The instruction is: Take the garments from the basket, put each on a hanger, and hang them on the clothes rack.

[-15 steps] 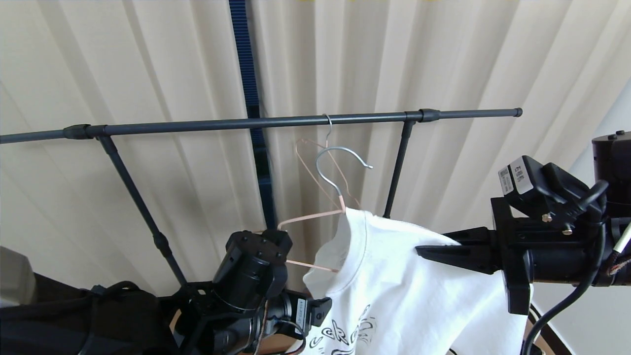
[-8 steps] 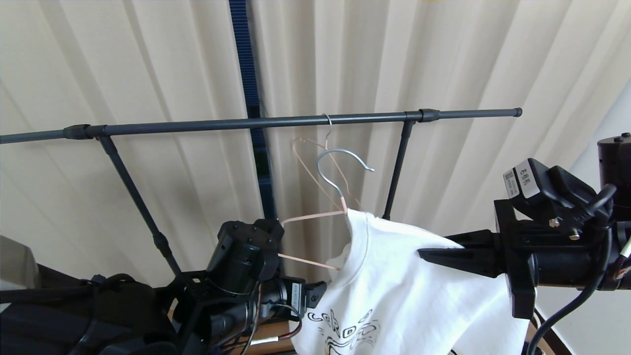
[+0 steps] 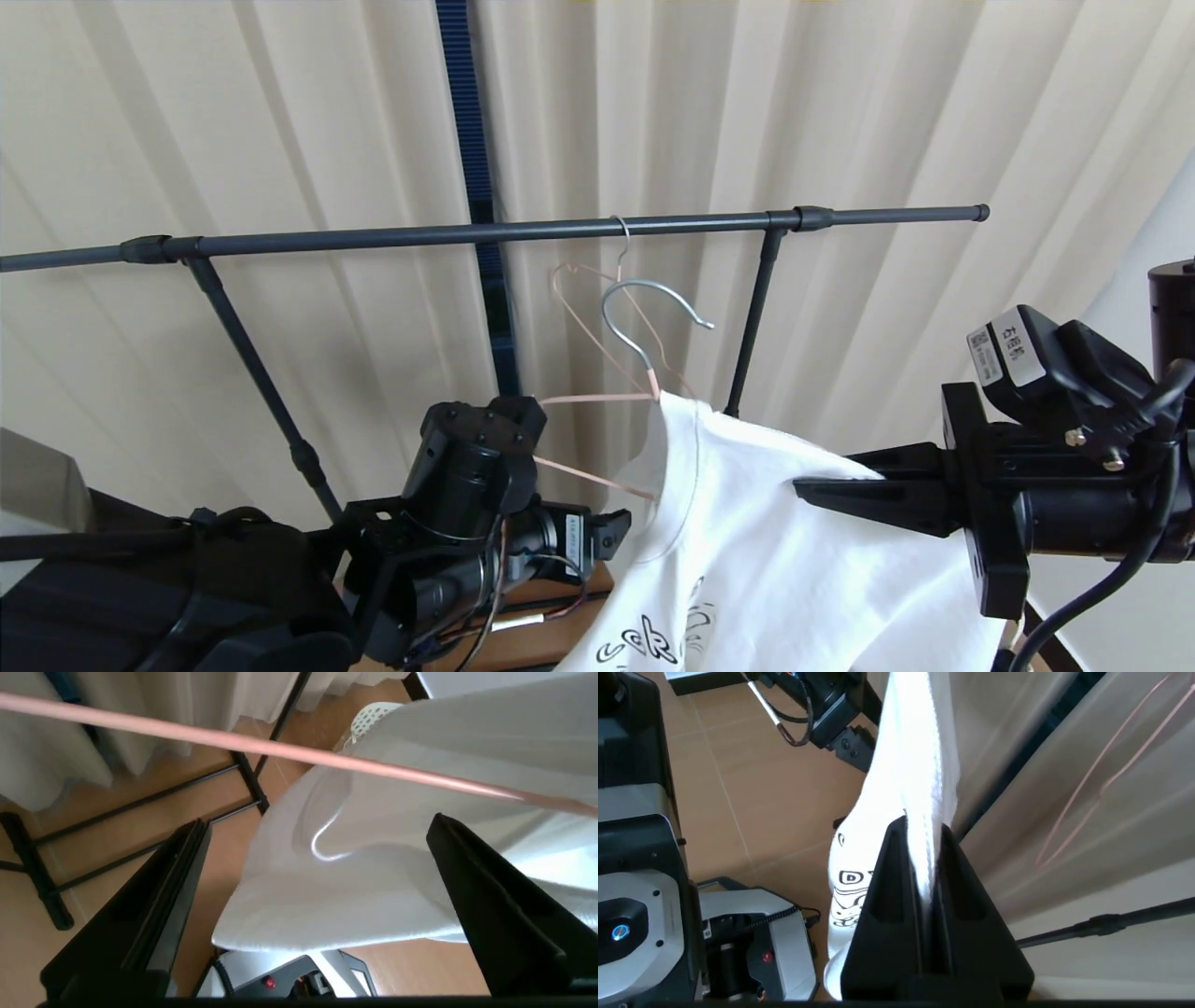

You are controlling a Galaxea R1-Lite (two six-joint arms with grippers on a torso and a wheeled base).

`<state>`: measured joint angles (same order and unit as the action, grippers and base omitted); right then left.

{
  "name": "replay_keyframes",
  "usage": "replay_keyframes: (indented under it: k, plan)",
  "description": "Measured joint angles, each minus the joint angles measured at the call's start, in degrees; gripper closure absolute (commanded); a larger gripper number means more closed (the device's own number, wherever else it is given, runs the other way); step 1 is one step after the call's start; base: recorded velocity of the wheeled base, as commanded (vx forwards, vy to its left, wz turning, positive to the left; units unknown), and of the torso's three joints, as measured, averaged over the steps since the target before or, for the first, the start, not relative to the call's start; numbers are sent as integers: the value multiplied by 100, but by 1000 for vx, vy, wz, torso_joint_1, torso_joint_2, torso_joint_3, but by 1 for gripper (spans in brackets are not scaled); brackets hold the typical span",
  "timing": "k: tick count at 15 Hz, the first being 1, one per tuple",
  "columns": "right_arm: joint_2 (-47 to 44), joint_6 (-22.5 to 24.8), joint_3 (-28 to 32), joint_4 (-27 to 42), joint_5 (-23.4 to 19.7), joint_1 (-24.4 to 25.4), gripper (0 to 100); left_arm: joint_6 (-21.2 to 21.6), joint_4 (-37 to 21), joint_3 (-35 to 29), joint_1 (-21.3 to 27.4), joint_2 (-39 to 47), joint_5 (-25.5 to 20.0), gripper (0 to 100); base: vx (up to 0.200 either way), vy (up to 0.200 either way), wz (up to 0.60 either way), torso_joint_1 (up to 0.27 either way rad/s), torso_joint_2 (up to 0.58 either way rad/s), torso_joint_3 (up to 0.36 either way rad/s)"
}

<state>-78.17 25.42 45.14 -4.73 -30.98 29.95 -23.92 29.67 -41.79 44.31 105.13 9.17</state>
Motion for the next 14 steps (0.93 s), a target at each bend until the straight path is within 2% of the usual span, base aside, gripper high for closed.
replay_keyframes:
  k: [6,14]
  plan:
    - [57,-18,13,-2,-13,30,100,30,27,-29,321,327,194,0,0,0,0,0,0,0]
    - [160,-24,-2,-9,-82,26,100,30,585,-73,400,831,424,0,0,0,0,0,0,0]
